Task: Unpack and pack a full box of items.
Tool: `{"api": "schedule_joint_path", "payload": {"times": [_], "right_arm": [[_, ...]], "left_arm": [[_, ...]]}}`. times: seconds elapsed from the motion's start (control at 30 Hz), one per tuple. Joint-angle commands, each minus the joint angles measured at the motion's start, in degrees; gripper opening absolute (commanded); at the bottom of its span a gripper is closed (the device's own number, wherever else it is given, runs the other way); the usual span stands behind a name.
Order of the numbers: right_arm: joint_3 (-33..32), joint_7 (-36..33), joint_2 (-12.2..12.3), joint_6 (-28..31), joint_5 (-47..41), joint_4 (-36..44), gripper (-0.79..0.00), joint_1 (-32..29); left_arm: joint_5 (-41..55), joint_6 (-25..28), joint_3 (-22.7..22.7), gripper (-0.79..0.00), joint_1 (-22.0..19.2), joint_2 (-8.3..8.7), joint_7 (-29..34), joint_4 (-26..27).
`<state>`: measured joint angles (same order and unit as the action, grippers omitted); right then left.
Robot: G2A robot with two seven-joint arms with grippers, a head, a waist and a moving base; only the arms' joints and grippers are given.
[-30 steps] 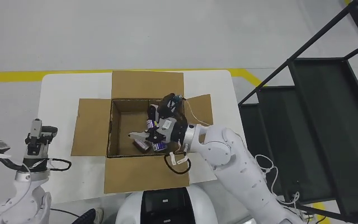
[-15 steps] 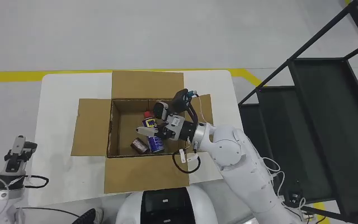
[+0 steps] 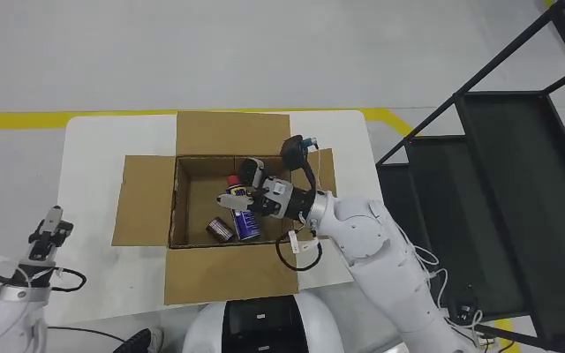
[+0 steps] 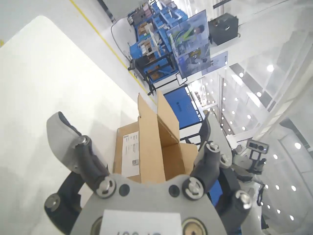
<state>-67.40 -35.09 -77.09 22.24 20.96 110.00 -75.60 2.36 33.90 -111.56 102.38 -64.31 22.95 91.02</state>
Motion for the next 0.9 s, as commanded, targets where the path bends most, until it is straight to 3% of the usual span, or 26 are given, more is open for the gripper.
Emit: {"api": "schedule_joint_path", "payload": {"times": [0.0, 0.23, 0.43, 0.67, 0.87], "right_arm": [[-1.5, 0.2, 0.3, 1.0, -3.1, 0.7, 0.000, -1.0], [-6.6, -0.8, 1.4, 5.2, -10.6, 2.1, 0.000, -5.7], [-10.3, -0.2, 2.2, 4.0, -13.4, 2.5, 0.000, -8.8], [-15.4, 8.4, 2.7, -4.4, -6.8, 4.5, 0.000, -13.8], [-16.5, 14.3, 2.6, -7.7, -7.5, 1.2, 0.000, -15.5]], "left_arm": [[-0.7, -0.3, 1.6, 0.000, -2.4, 0.15, 2.3, -1.9], [2.0, 2.6, 6.9, 0.000, -7.7, 0.40, 10.5, -6.5], [13.5, 3.2, 7.6, 0.000, -8.5, 0.74, 18.1, -7.6], [31.6, 2.1, 4.0, 0.000, -4.1, 1.40, 29.9, -1.3], [41.9, -1.9, 2.6, 0.000, 0.1, 1.65, 38.8, 6.5]]}}
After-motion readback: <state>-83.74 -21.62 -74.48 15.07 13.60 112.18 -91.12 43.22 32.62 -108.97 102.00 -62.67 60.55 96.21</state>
